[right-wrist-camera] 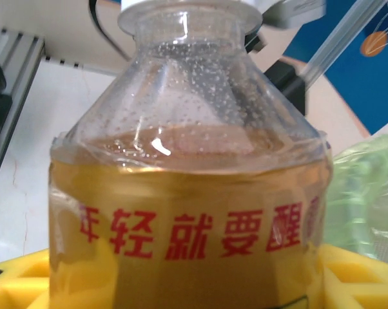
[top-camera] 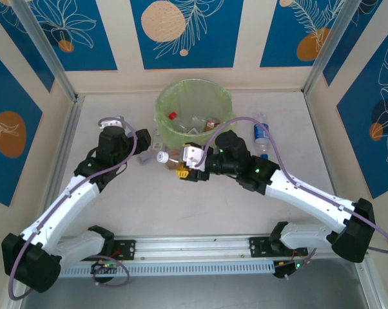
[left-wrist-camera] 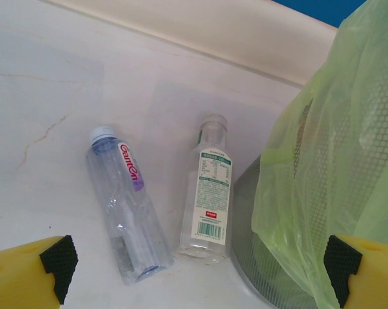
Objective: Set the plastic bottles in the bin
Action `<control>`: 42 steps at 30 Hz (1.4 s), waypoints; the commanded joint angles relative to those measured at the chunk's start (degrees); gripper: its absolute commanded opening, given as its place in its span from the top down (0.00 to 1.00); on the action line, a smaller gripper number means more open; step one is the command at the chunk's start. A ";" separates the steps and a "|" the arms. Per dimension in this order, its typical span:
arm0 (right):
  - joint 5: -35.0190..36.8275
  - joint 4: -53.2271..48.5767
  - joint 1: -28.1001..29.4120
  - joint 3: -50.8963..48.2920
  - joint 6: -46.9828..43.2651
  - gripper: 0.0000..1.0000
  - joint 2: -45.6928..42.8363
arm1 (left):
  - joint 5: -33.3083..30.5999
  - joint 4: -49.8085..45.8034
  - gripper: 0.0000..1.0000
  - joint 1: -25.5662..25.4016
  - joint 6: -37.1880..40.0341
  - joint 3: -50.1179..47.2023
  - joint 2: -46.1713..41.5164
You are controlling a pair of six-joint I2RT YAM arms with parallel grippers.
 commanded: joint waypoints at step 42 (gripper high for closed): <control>-10.14 -22.80 -25.61 47.28 7.51 0.43 31.20 | -2.21 -3.86 0.00 0.77 0.32 0.91 1.84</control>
